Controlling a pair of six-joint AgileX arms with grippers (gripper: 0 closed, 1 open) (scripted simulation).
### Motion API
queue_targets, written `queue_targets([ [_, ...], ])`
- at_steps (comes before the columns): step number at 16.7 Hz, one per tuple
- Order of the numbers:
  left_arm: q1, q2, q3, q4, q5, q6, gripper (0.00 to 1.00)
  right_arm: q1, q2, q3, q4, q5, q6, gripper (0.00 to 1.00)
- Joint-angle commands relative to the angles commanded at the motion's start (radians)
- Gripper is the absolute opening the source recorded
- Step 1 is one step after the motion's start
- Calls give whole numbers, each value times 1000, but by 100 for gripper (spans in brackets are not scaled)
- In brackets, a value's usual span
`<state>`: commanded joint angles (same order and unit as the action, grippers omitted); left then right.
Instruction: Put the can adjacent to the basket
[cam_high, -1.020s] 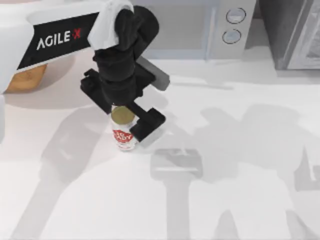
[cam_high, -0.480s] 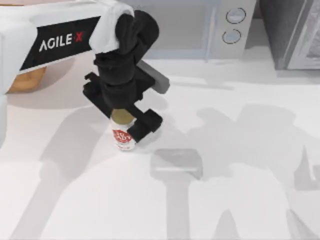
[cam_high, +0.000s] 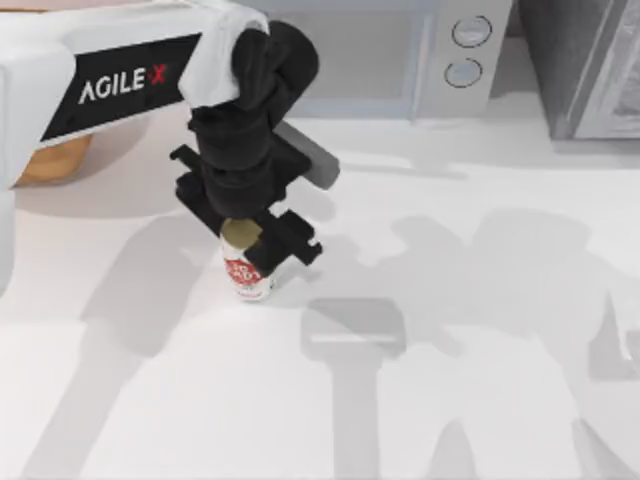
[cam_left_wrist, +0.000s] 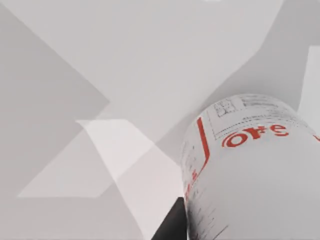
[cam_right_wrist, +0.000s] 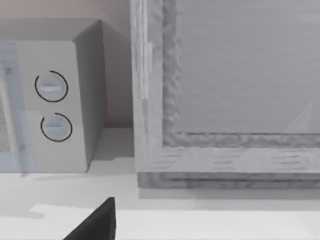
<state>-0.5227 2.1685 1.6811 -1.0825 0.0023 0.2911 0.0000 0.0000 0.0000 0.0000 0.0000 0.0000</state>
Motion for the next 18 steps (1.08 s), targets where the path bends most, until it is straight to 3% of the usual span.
queue_targets([
  [2, 0, 0, 0, 0, 0, 0, 0, 0, 0, 0, 0, 0, 0, 100],
  [12, 14, -14, 1, -10, 10, 11, 0, 0, 0, 0, 0, 0, 0, 100],
  [15, 112, -79, 2, -66, 58, 63, 0, 0, 0, 0, 0, 0, 0, 100],
  [18, 301, -146, -3, -128, 103, 127, 0, 0, 0, 0, 0, 0, 0, 100],
])
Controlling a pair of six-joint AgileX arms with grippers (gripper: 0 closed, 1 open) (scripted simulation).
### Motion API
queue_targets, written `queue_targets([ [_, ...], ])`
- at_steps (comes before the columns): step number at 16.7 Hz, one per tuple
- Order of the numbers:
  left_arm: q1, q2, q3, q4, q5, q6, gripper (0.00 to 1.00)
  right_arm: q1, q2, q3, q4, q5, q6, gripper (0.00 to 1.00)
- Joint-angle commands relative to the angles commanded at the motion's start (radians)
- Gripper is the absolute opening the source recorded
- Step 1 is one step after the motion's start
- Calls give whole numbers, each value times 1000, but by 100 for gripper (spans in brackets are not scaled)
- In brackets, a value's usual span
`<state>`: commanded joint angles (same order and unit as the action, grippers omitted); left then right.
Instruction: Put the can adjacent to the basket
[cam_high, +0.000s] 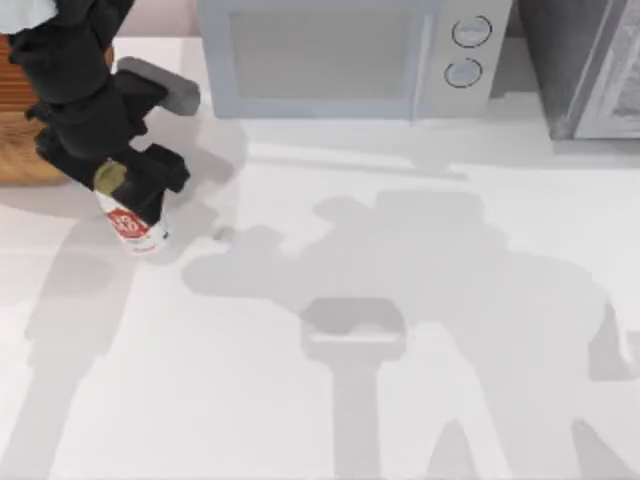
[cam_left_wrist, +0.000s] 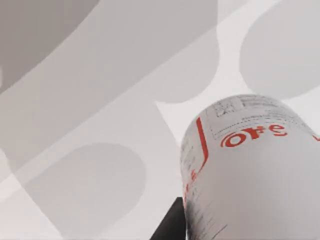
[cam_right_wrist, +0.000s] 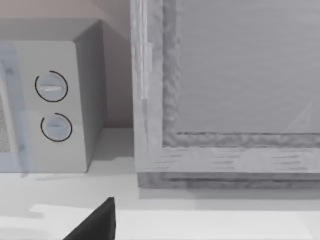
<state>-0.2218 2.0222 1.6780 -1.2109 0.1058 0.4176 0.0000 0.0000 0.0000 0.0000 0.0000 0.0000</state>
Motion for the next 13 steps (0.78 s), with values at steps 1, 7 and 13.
queue_targets([
  [1, 78, -16, -3, -15, 9, 18, 0, 0, 0, 0, 0, 0, 0, 100],
  [7, 516, -30, -19, 1, -32, 60, 0, 0, 0, 0, 0, 0, 0, 100],
  [13, 642, 67, -40, 92, -104, 31, 0, 0, 0, 0, 0, 0, 0, 100],
])
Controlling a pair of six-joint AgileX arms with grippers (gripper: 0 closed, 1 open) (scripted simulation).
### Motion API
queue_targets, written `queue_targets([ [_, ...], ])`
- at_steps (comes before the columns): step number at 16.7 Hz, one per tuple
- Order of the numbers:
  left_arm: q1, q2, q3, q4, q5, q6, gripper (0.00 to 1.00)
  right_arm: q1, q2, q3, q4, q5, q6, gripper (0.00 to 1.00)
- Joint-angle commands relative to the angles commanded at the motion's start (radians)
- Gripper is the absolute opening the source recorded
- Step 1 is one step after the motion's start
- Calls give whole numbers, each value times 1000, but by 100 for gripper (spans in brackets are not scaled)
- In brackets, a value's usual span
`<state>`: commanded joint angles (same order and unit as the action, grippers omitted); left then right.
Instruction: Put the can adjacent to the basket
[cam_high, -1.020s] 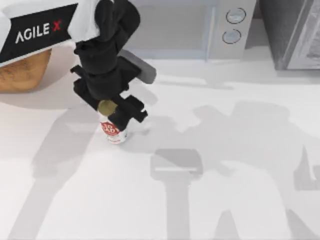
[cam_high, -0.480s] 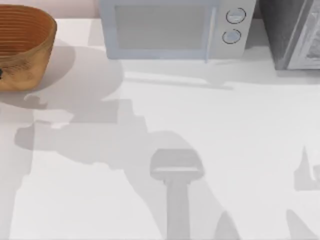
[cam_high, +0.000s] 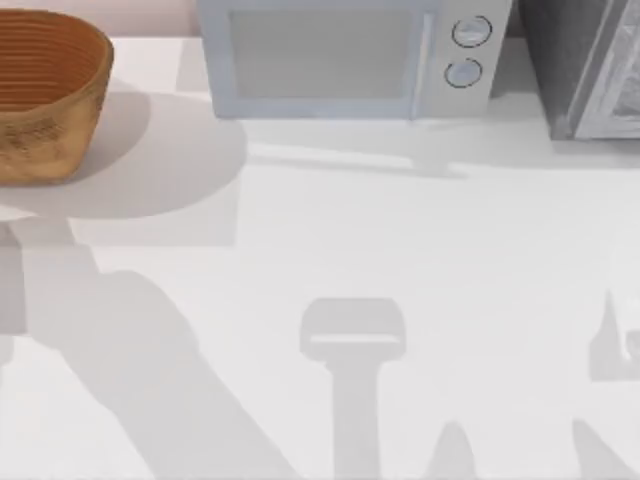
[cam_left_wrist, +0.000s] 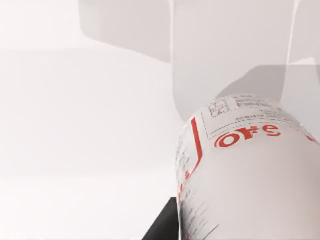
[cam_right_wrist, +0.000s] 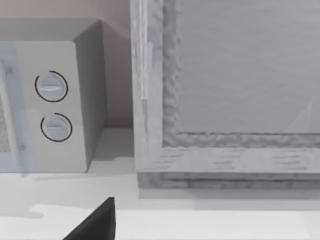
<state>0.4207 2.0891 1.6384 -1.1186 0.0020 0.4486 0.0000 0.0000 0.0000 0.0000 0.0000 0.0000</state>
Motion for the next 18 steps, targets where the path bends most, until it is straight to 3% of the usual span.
queue_targets([
  [14, 0, 7, -21, 29, 0, 0, 0, 0, 0, 0, 0, 0, 0, 100],
  [18, 0, 7, -21, 29, 0, 0, 30, 0, 0, 0, 0, 0, 0, 100],
])
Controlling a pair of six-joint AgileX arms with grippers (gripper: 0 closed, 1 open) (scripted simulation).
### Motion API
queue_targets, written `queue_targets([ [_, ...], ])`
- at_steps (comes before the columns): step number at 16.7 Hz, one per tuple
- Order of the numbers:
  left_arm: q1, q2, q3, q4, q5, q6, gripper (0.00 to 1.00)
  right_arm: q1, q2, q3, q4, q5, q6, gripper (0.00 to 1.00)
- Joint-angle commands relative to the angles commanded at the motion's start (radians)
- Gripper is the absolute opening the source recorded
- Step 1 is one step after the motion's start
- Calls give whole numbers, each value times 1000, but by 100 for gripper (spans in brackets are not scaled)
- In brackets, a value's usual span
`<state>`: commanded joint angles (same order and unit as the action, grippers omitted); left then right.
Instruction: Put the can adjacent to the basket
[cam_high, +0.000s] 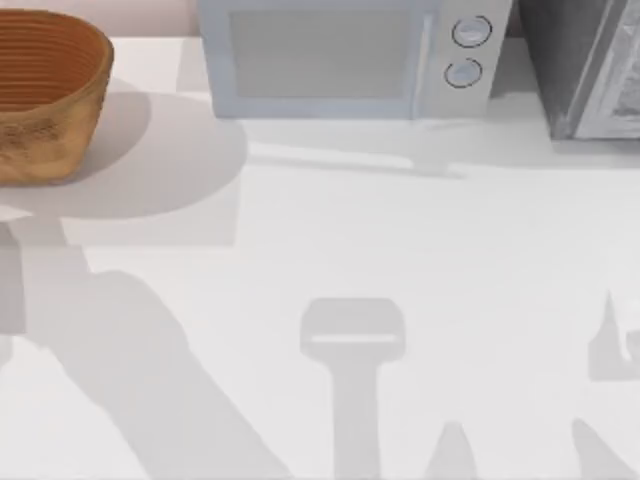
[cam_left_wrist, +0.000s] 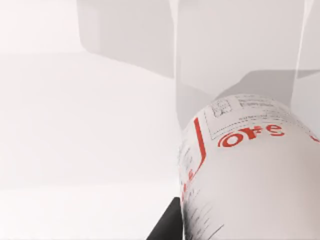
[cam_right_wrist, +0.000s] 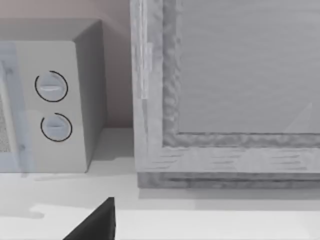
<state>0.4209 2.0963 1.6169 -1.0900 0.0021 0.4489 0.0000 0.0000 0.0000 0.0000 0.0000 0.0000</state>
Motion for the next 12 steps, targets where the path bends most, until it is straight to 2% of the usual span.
queue_targets([
  [9, 0, 0, 0, 0, 0, 0, 98, 0, 0, 0, 0, 0, 0, 100],
  [12, 0, 0, 0, 0, 0, 0, 100, 0, 0, 0, 0, 0, 0, 100],
])
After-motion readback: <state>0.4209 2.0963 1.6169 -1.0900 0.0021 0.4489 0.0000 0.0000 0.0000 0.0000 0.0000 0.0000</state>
